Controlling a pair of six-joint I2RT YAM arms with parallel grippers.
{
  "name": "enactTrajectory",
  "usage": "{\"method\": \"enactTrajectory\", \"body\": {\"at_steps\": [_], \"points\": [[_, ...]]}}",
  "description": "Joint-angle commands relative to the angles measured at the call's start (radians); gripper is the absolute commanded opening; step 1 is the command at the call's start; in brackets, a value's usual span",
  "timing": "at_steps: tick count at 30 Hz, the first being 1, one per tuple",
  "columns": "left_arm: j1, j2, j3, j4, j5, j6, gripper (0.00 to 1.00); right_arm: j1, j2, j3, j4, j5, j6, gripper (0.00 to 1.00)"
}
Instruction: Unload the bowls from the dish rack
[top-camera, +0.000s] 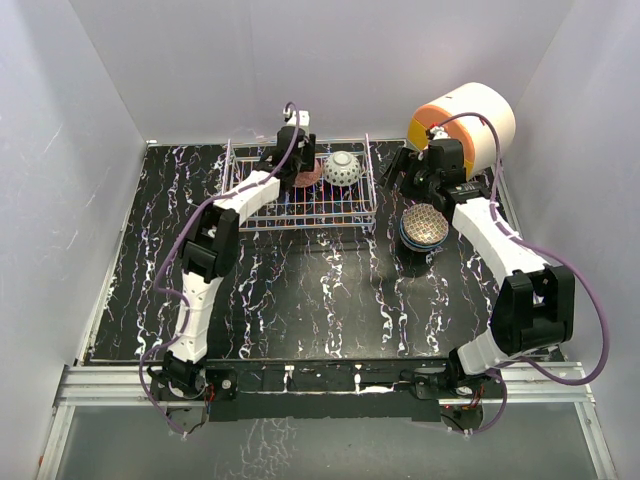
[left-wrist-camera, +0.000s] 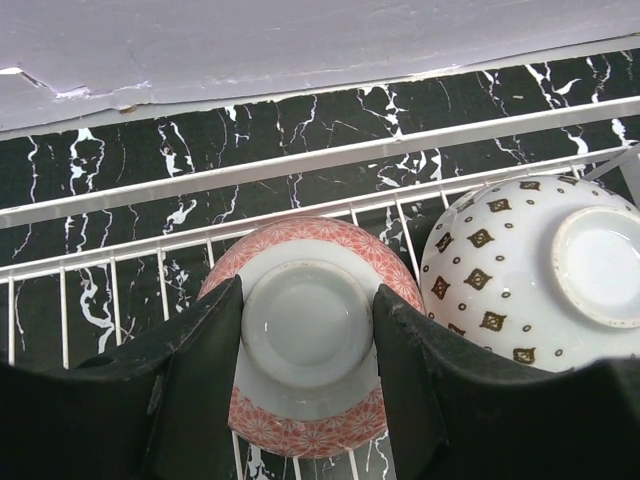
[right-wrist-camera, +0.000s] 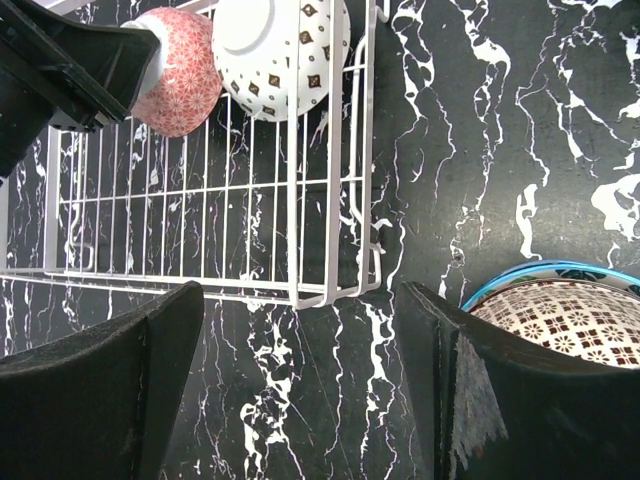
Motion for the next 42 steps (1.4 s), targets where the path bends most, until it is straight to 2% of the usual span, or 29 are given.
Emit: {"method": "enactTrajectory", "body": {"at_steps": [1,10,16,25,31,38,42], "points": [[0.048,-0.084,-0.008,-0.045,0.106,-0.077,0.28,-0.005,0.016,0.009,0.054,-0.032,-0.001,0.79],[0.152,-0.19,-0.105,0.019,0.318,-0.273,0.28,-0.006,0.018,0.009,0.058,-0.046,0.002,0.78],[0.214,-0.233,-0.168,0.109,0.493,-0.433,0.28,-0.005,0.035,0.043,0.098,-0.111,0.011,0.77],[0.26,-0.256,-0.229,0.274,0.678,-0.65,0.28,0.012,0.144,0.179,0.153,-0.219,0.065,0.76],[0.265,-0.254,-0.279,0.416,0.744,-0.797,0.28,0.038,0.236,0.291,0.209,-0.281,0.126,0.75],[0.264,-0.214,-0.375,0.734,0.796,-1.058,0.29,0.081,0.387,0.402,0.299,-0.363,0.206,0.7],[0.264,-0.206,-0.413,0.831,0.783,-1.106,0.29,0.095,0.439,0.442,0.339,-0.388,0.242,0.67]]}}
